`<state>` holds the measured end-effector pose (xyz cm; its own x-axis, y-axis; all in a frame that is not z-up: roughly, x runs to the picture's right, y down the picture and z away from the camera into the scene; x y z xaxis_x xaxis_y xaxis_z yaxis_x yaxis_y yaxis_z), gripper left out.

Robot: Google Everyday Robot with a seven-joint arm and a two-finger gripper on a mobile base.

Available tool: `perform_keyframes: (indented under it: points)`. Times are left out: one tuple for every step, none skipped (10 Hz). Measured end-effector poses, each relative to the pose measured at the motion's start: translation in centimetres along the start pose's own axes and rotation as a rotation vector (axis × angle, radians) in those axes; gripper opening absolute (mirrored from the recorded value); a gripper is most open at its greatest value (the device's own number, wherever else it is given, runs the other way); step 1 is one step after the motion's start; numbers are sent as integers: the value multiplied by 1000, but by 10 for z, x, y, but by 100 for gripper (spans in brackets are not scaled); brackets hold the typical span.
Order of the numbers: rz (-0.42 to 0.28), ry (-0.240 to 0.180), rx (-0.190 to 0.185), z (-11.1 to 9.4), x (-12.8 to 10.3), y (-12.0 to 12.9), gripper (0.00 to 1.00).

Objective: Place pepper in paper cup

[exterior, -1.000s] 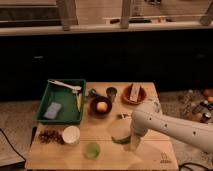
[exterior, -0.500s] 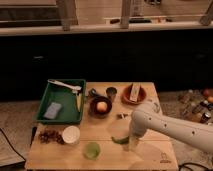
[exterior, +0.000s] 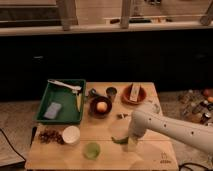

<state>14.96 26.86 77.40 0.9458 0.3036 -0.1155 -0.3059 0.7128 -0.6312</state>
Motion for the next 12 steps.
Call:
perform_keyframes:
  points:
    - [8,-7,-3,2,-1,1,80]
    - [13,-11,-3,4,-1,1,80]
    - [18,-13,-4,5,-1,1,80]
    - [24,-18,-6,7,-2,2,80]
    - [30,-21,-7,9,-3,3,80]
    - [37,-23,-8,11,-2,4,80]
    - [43,-24,-10,12,-3,4,80]
    - [49,-27,-10,13,-4,5,80]
    - [53,-28,-11,14,-5,6,80]
    - [57,-30,-12,16,-6,6,80]
    - [63,-31,-11,17,-6,7,80]
    - [67,-34,-10,18,-7,7,80]
